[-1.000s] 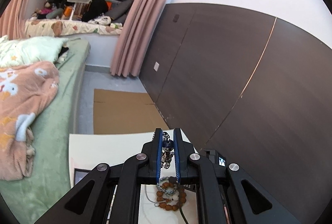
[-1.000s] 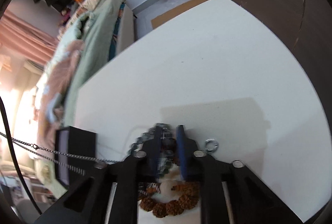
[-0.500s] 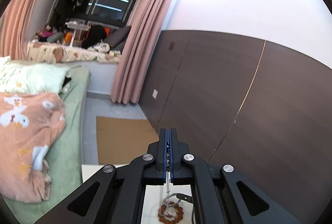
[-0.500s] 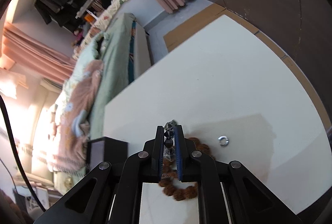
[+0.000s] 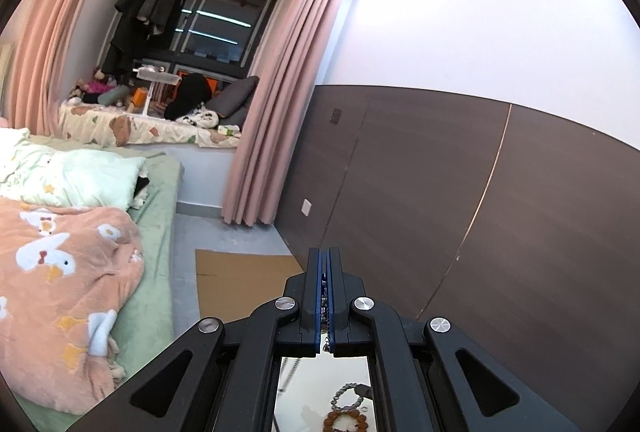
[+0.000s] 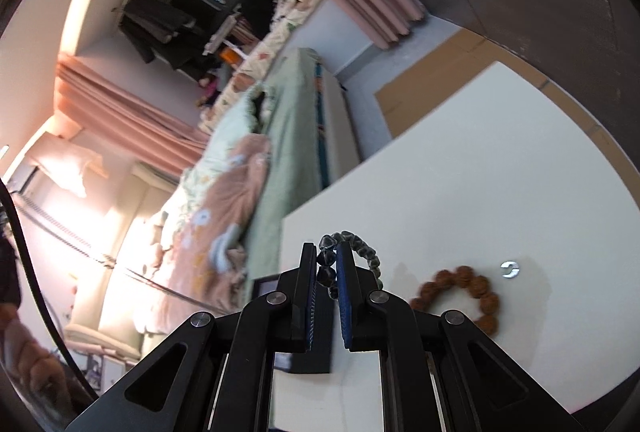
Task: Organize jewelry
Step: 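Carry the silver chain into the box with the left tool while the right tool carries green beads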
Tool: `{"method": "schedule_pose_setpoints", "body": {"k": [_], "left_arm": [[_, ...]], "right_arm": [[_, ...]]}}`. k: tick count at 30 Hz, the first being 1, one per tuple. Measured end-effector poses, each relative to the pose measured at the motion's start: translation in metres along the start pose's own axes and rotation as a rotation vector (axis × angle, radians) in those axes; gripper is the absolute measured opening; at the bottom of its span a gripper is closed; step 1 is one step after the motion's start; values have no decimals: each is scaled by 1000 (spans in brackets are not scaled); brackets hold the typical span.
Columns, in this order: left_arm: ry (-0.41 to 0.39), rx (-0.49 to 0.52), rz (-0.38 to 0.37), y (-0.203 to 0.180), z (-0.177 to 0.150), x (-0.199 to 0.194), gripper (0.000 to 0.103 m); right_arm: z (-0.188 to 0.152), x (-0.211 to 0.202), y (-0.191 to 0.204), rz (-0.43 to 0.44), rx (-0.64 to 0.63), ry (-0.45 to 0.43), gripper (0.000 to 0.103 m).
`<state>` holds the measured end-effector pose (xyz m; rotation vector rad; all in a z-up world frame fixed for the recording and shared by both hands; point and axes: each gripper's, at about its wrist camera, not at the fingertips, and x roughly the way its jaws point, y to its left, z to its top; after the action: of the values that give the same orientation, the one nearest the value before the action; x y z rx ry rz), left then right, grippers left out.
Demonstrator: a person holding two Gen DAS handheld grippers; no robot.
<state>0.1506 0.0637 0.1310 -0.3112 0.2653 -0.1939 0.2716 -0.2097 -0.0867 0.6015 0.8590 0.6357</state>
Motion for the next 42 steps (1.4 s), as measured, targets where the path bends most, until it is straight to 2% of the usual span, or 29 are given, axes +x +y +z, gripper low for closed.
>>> {"method": "schedule_pose_setpoints", "body": {"k": [7,25,30,33,35,37,39,41,42], "left_arm": [[30,-6,37,12,-14,9,1],[241,-109,146,52,-100,50,1],[341,-143,202,64,-124,66,1],[451,-209,222,79,-137,79,3],[487,-265,231,89,-146,80,5],[487,-282,248,93,-150,76,19],[476,-292,252,95,-152,70,59],[445,-307,261,98,-154,61,75],[432,-312,269,99,-154,56,76]], "right_arm": [[-7,-1,26,94,-51,-14,12],[-22,26,51,158,-98,47,12],[-26,26,52,166,-98,56,12],[-28,30,52,168,-96,64,12],[-29,33,53,173,-94,72,12],[-30,35,55,178,-96,79,12],[-31,38,57,184,-99,86,12],[-33,42,59,192,-102,95,12],[-33,44,60,194,-102,99,12]]}}
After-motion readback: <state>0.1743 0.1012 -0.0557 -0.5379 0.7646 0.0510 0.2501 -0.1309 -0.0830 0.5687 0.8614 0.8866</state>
